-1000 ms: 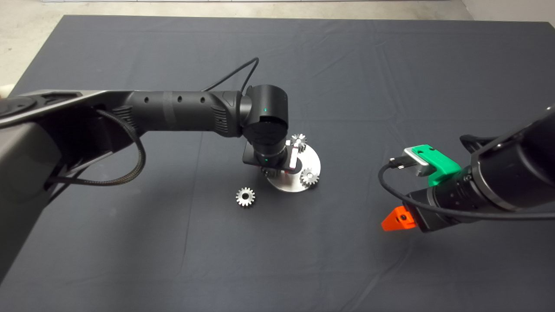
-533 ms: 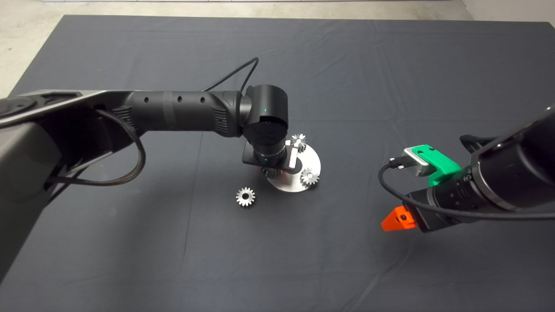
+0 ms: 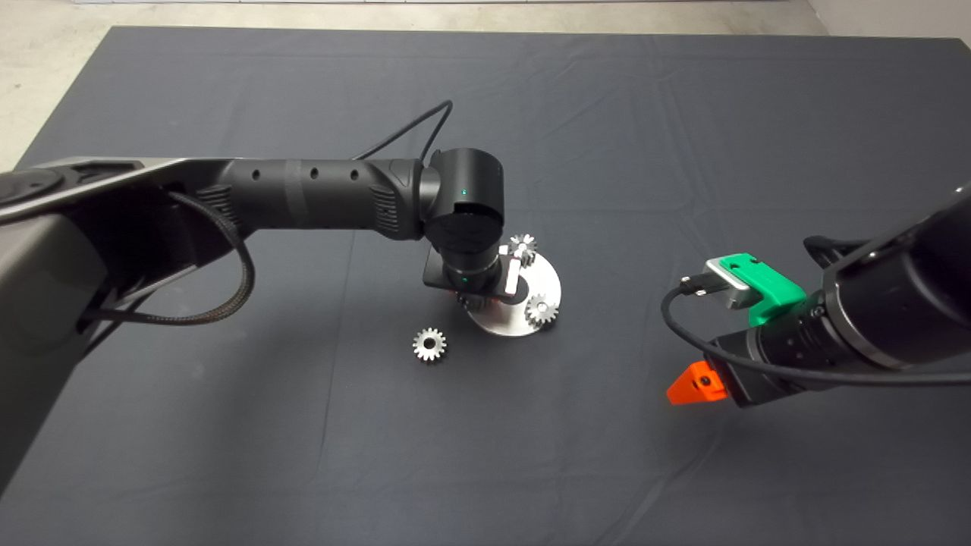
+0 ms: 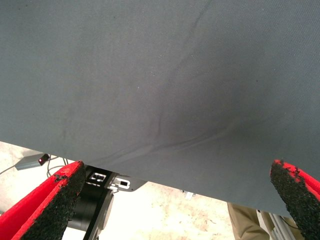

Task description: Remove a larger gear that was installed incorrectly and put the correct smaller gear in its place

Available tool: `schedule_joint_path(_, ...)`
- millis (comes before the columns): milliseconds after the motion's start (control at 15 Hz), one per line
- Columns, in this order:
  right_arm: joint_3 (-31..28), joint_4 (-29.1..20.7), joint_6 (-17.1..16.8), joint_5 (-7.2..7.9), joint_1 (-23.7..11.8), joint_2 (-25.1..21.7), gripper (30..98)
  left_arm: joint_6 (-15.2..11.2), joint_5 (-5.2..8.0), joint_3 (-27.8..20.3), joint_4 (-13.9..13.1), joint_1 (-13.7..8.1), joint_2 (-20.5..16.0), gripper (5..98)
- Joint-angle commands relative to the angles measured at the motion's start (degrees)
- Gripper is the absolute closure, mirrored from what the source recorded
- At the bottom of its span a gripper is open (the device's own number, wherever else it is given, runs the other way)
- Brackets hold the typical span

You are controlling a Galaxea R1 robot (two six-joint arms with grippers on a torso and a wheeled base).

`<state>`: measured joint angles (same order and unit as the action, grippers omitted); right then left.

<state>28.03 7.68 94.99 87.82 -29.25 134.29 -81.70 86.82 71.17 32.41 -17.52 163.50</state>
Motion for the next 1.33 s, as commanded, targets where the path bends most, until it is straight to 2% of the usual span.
schedule_joint_path(0,-0.36,-1.26,0.11,1.39,-1.43,0.23,30.8,0.06,0.01,-0.43,0.37,-1.12,0.11,56.5)
schedule_joint_path(400,-0.28,-1.19,0.11,1.65,-1.34,0.23,30.8,0.23,0.38,-0.17,0.02,-1.21,0.03,58.2)
schedule_joint_path(533,-0.33,-1.18,0.11,1.65,-1.34,0.23,30.8,0.23,1.15,-0.26,-0.16,-1.82,0.20,58.3)
schedule_joint_path(667,-0.27,-1.18,0.11,1.56,-1.34,0.23,30.8,0.14,1.42,-0.34,-1.92,-3.05,0.20,58.2)
schedule_joint_path(867,-0.18,-1.18,0.11,1.74,-1.34,0.14,30.8,0.14,1.42,-0.26,-4.53,-6.10,0.20,58.5)
schedule_joint_path(1067,-0.18,-1.09,0.11,1.74,-1.26,0.15,30.8,0.14,1.42,0.10,-8.20,-8.74,0.20,58.8)
schedule_joint_path(1267,-0.09,-1.09,0.02,1.74,-1.26,0.23,30.8,0.14,1.51,0.07,-9.83,-9.82,0.20,58.9)
